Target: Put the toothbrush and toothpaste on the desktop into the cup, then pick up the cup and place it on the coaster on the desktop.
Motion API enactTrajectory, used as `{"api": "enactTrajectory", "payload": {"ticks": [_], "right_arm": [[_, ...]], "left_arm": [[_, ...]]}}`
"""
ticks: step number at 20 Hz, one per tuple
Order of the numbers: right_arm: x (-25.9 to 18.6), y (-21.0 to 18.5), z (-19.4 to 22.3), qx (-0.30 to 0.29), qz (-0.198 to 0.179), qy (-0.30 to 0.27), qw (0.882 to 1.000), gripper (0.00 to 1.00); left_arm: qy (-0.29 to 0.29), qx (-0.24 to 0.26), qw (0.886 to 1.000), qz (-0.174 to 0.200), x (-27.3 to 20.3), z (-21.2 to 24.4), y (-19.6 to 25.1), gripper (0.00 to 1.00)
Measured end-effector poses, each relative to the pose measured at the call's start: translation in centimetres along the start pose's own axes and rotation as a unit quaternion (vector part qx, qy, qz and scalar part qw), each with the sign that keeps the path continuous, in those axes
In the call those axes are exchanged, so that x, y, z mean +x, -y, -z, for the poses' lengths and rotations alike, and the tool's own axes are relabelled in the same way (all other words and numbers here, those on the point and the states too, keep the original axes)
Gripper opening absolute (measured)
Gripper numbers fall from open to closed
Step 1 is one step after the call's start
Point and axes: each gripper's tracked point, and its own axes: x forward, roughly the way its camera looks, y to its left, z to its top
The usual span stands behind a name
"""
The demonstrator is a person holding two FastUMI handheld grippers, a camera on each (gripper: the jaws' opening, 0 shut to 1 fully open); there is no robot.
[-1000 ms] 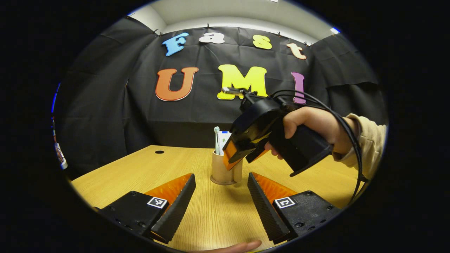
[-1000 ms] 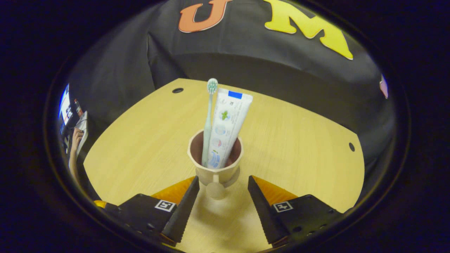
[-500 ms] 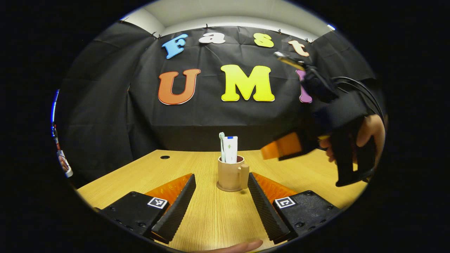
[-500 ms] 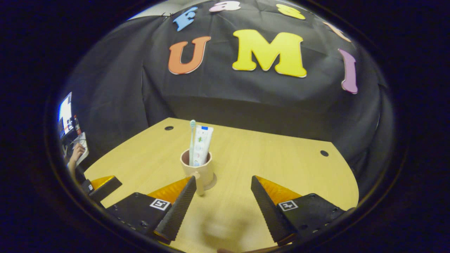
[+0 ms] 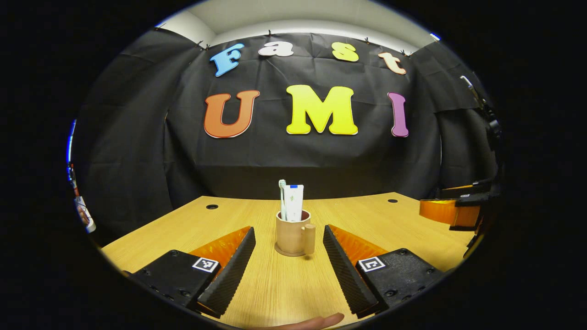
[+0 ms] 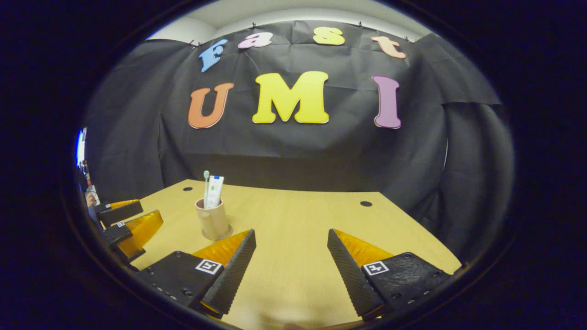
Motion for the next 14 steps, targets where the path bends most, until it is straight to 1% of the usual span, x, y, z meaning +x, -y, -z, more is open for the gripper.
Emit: {"api": "enactTrajectory", "payload": {"ticks": [2, 3, 4, 5, 10, 11, 12, 14], "right_arm": [[-1.2, 1.4, 0.0, -0.011, 0.013, 0.018, 1.0, 0.99], [-1.7, 1.7, 0.4, -0.007, 0.012, 0.02, 1.0, 0.95], [-2.2, 1.7, 0.6, 0.001, 0.004, 0.02, 1.0, 0.99], [-2.4, 1.9, 0.8, 0.01, -0.001, 0.021, 1.0, 0.96], [-3.1, 3.8, 0.8, 0.028, 0.003, 0.043, 0.999, 0.96], [-3.1, 3.9, 0.7, 0.031, 0.002, 0.046, 0.998, 0.98], [-3.1, 4.1, 0.9, 0.034, 0.005, 0.046, 0.998, 0.96], [-3.1, 4.2, 1.4, 0.037, 0.001, 0.043, 0.998, 0.95]], "left_arm": [[0.0, -0.001, 1.0, -0.018, -0.3, -0.3, 0.1, 0.95], [-0.002, -0.001, 1.0, -0.019, -0.4, -0.4, 0.5, 0.95], [-0.003, -0.002, 1.0, -0.018, -0.5, -0.5, 1.0, 0.95], [0.001, -0.003, 1.0, -0.018, -0.7, -0.8, 1.4, 0.95], [0.013, 0.022, 1.0, -0.011, -1.4, -1.7, 3.9, 0.95], [0.014, 0.027, 0.999, -0.011, -1.4, -1.9, 4.3, 0.95], [0.015, 0.028, 0.999, -0.008, -1.4, -1.9, 4.7, 0.95], [0.014, 0.027, 1.0, -0.003, -1.3, -1.8, 5.5, 0.95]]}}
